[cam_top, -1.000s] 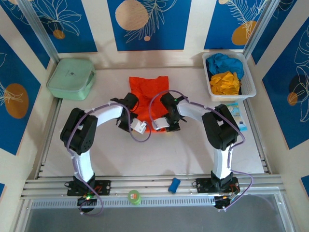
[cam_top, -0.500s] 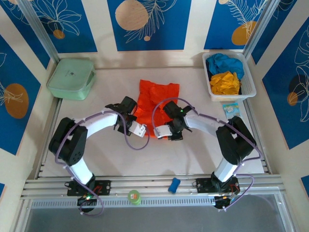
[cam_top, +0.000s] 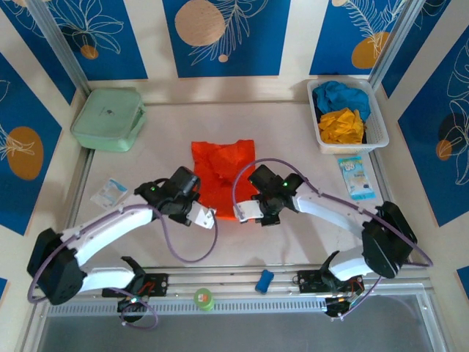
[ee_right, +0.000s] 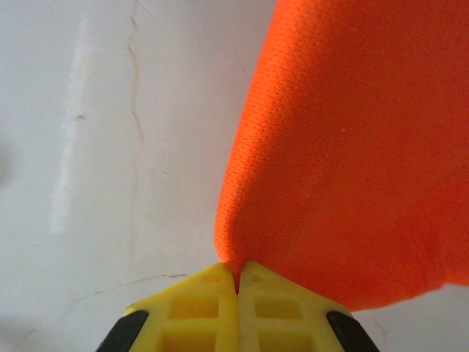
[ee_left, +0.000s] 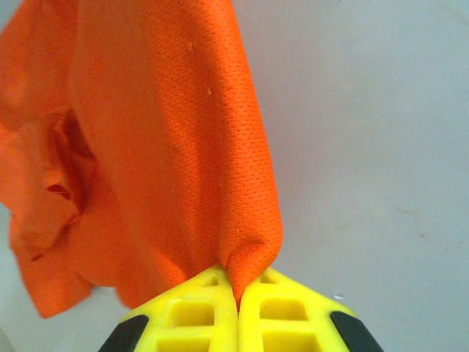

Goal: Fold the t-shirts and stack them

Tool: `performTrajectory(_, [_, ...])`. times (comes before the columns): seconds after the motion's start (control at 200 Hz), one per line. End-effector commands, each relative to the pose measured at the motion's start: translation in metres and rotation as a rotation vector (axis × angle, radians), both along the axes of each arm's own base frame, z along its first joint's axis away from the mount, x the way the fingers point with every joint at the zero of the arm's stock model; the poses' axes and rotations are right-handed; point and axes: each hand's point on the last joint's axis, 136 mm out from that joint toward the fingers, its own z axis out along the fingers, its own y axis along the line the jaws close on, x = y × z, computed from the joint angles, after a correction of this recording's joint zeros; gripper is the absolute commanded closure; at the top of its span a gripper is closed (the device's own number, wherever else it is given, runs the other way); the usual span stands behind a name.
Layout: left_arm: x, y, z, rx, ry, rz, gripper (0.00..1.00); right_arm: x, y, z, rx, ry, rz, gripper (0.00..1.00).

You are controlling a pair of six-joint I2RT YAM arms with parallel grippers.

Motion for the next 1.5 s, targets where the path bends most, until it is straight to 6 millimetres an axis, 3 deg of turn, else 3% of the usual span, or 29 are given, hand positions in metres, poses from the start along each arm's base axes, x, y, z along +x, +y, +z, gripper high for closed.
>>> performTrajectory(0.0, [-0.027, 0.025, -0.006, 0.078, 0.032, 0.049, 1.00, -0.033, -0.017, 0.006, -0.049, 0.062, -0.022, 1.00])
performTrajectory(0.26, [-0.057, 0.039, 0.011, 0.079, -0.028, 0.055, 1.00, -0.075, -0.018, 0.038, -0.017, 0.092, 0.007, 1.00])
performTrajectory(0.435, [-0.049, 0.037, 0.033, 0.057, -0.097, 0.055, 1.00, -0.069, -0.011, 0.054, 0.011, 0.073, 0.027, 1.00])
performTrajectory(0.69, [-0.008, 0.017, 0.057, 0.005, -0.139, 0.071, 1.00, -0.016, 0.000, 0.077, 0.093, 0.050, 0.001, 1.00])
performTrajectory(0.986, [0.053, 0.013, 0.071, -0.065, -0.102, 0.126, 1.00, 0.053, 0.004, 0.090, 0.143, 0.059, -0.035, 1.00])
performTrajectory(1.141, [0.083, 0.013, 0.064, -0.082, -0.064, 0.156, 1.00, 0.088, 0.009, 0.088, 0.158, 0.094, -0.045, 1.00])
performTrajectory(1.496, [0.139, 0.021, 0.034, -0.114, 0.011, 0.216, 1.00, 0.159, 0.018, 0.056, 0.160, 0.207, -0.086, 1.00])
